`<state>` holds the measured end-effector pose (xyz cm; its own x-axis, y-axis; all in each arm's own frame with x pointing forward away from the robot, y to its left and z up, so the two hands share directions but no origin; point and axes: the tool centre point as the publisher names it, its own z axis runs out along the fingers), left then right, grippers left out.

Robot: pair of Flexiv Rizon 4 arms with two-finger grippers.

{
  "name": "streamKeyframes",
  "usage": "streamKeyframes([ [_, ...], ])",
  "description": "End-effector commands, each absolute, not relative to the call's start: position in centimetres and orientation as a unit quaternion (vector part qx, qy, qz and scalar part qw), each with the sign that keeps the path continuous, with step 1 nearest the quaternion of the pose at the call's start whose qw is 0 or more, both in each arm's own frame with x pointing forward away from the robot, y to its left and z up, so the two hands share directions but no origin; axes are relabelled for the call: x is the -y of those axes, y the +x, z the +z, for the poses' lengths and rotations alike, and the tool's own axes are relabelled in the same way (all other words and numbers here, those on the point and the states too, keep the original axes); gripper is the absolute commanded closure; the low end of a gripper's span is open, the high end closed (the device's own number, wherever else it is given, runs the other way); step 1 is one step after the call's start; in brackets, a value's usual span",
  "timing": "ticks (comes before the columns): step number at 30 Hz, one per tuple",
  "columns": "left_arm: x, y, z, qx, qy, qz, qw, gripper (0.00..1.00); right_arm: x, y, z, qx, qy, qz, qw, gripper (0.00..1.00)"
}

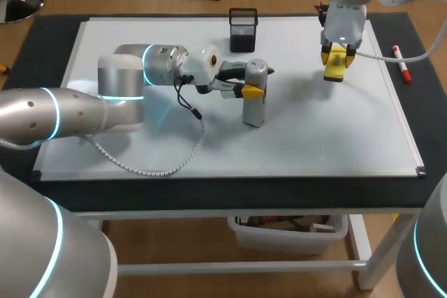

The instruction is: Pick up the inspection probe, press it on each red-marked spot on the whiteboard one by one, put down the probe, pick up the eraser, and wipe off all the red marks.

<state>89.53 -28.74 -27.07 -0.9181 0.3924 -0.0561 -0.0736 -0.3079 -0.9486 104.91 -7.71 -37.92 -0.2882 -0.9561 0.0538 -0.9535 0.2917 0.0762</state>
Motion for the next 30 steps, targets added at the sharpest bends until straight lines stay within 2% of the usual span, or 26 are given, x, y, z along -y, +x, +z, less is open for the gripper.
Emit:
streamKeyframes([
  [1, 28.7, 89.6, -26.8, 0.569, -0.142, 0.797, 0.145, 1.0, 7.8, 104.9, -37.8, 0.802, 0.596, -0.013, 0.045, 1.0],
  [13, 25.2, 92.0, -25.2, 0.576, -0.133, 0.801, 0.092, 1.0, 7.8, 104.9, -37.8, 0.802, 0.596, -0.013, 0.045, 1.0],
  [30, 16.4, 97.5, -24.5, 0.599, -0.06, 0.799, 0.001, 1.0, 7.8, 104.9, -37.8, 0.802, 0.596, -0.013, 0.045, 1.0],
])
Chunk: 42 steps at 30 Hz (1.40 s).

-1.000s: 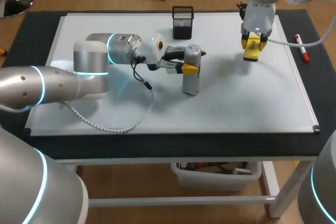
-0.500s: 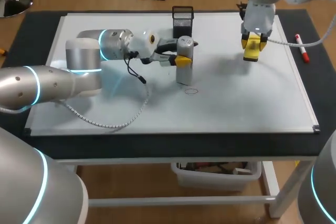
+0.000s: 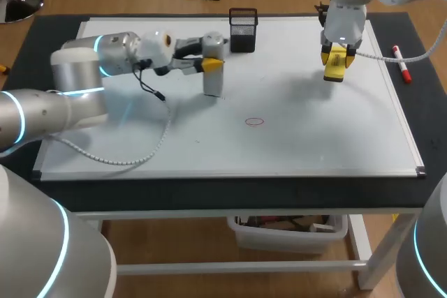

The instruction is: Pick up the inspection probe, press it on each red-marked spot on the whiteboard one by one, put down the probe, pick up the eraser, and wipe off all the red marks.

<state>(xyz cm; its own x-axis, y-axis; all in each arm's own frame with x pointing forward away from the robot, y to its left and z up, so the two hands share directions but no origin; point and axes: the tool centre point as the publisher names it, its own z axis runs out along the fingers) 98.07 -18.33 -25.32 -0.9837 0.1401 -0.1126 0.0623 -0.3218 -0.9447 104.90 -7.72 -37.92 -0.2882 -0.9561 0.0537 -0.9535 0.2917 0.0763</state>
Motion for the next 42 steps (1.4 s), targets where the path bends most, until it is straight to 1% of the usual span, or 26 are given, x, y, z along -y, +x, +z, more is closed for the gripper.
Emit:
streamKeyframes([
  [1, 16.0, 97.7, -24.6, 0.601, -0.056, 0.797, -0.003, 1.0, 7.8, 104.9, -37.8, 0.802, 0.596, -0.013, 0.045, 1.0],
  [19, 9.4, 101.4, -24.5, 0.615, 0.001, 0.788, -0.04, 1.0, 7.8, 104.9, -37.8, 0.802, 0.596, -0.013, 0.045, 1.0],
  [35, 6.2, 101.9, -24.8, 0.602, 0.025, 0.796, -0.057, 1.0, 7.8, 104.9, -37.8, 0.802, 0.596, -0.013, 0.045, 1.0],
  [42, 6.2, 101.9, -24.8, 0.602, 0.025, 0.796, -0.057, 1.0, 7.8, 104.9, -37.8, 0.802, 0.596, -0.013, 0.045, 1.0],
])
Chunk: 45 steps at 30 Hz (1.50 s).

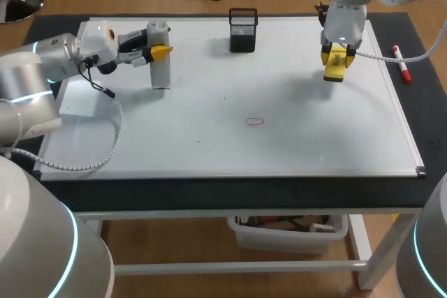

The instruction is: Pick up the inspection probe, press it on each red-marked spot on the whiteboard one by one, put down the probe, pick up the eraser, and wipe off all the red marks.

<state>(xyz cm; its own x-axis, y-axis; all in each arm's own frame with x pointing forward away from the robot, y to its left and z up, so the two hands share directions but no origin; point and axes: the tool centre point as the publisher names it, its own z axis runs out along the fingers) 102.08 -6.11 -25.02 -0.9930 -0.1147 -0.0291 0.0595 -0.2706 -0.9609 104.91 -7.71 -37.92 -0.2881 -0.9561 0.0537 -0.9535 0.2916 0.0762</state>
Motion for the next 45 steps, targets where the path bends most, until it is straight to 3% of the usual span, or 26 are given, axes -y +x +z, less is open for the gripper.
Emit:
streamKeyframes([
  [1, 6.2, 101.9, -24.8, -0.602, -0.025, -0.796, 0.057, 1.0, 7.4, 104.7, -37.9, 0.798, 0.6, -0.012, 0.047, 1.0],
  [34, 6.2, 101.9, -24.8, -0.602, -0.025, -0.796, 0.057, 1.0, -14.0, 91.1, -40.5, 0.694, 0.717, -0.058, 0.038, 1.0],
  [45, 6.2, 101.9, -24.8, -0.602, -0.025, -0.796, 0.057, 1.0, -16.9, 91.1, -41.4, 0.684, 0.726, -0.063, 0.045, 1.0],
])
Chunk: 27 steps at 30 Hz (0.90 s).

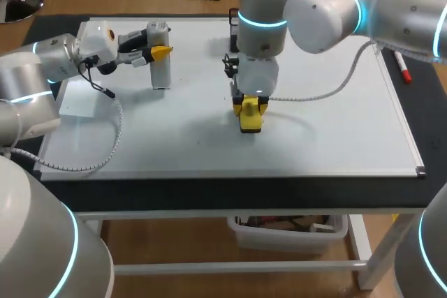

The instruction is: Pick up the inspection probe, press it on each red-marked spot on the whiteboard one by one, put down the probe, pick up the eraser, and wipe off all the red marks.

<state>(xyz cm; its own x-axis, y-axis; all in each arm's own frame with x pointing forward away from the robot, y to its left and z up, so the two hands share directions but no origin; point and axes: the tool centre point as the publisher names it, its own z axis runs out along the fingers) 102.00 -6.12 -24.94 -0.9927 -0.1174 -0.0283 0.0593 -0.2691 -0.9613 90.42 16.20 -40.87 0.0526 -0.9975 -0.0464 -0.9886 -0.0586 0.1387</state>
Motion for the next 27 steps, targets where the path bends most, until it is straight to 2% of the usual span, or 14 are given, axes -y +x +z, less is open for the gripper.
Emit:
streamKeyframes([
  [1, 6.2, 101.9, -24.8, -0.602, -0.025, -0.796, 0.057, 1.0, -17.0, 91.2, -41.4, 0.683, 0.726, -0.063, 0.046, 1.0],
  [27, 6.2, 101.9, -24.8, -0.602, -0.025, -0.796, 0.057, 1.0, -16.7, 91.2, -42.6, 0.682, 0.729, -0.043, 0.045, 1.0],
])
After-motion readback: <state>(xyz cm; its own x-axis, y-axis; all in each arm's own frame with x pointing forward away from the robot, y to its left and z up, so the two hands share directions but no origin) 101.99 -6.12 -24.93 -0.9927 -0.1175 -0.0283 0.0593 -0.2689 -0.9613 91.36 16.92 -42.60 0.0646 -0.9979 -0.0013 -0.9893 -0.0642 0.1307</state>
